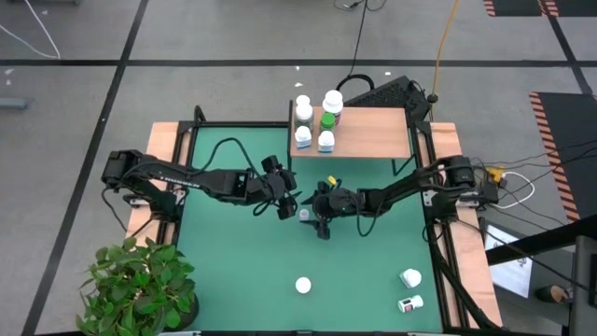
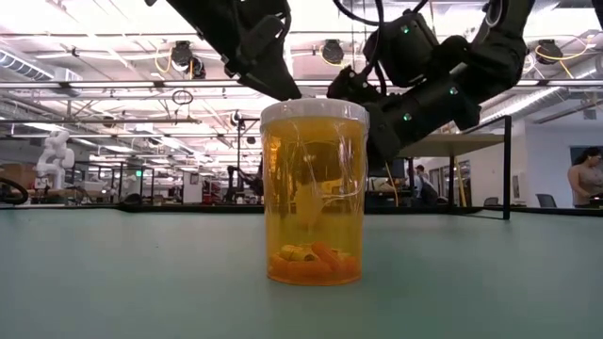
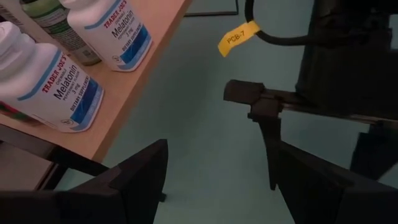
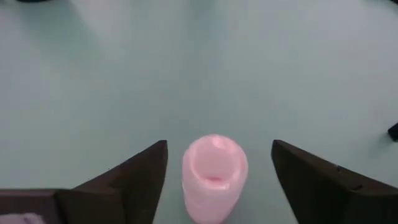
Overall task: Pick and place medicine bottles onto shelf by color
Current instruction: Put the pink pill bottle on the shelf, then put the orange pill bottle on the shelf
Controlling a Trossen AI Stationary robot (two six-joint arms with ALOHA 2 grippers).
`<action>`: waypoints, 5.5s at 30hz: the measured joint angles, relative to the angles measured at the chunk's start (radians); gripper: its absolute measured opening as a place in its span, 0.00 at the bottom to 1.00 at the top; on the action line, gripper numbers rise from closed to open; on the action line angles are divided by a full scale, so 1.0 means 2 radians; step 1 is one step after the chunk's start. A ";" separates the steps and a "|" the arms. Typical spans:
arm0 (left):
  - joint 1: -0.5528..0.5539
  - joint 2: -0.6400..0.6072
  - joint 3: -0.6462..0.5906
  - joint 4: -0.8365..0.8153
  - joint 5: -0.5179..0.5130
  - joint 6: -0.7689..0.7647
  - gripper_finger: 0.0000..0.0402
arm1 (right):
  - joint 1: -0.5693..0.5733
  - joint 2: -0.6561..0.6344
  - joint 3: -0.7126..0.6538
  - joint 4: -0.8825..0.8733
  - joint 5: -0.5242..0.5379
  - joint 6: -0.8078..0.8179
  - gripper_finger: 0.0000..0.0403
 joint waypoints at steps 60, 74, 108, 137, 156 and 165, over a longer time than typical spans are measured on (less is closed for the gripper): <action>0.024 0.000 0.000 -0.050 0.000 0.001 0.70 | -0.411 -0.219 0.159 -0.421 -0.054 -0.088 0.39; 0.023 0.000 0.000 -0.050 0.000 -0.006 0.70 | -0.417 -0.231 0.159 -0.422 -0.065 -0.078 0.55; -0.031 0.000 0.000 0.056 0.099 0.052 0.70 | -0.088 -0.482 -0.100 -0.304 0.026 -0.011 0.55; -0.185 0.178 0.000 0.211 0.207 -0.024 0.70 | 0.049 -0.467 -0.282 0.012 0.131 -0.035 0.55; -0.213 0.183 0.000 0.222 0.189 -0.025 0.70 | 0.049 -0.467 -0.281 0.022 0.128 -0.013 0.55; -0.215 0.183 0.000 0.205 0.176 -0.028 0.70 | 0.049 -0.467 -0.281 0.023 0.128 -0.013 0.55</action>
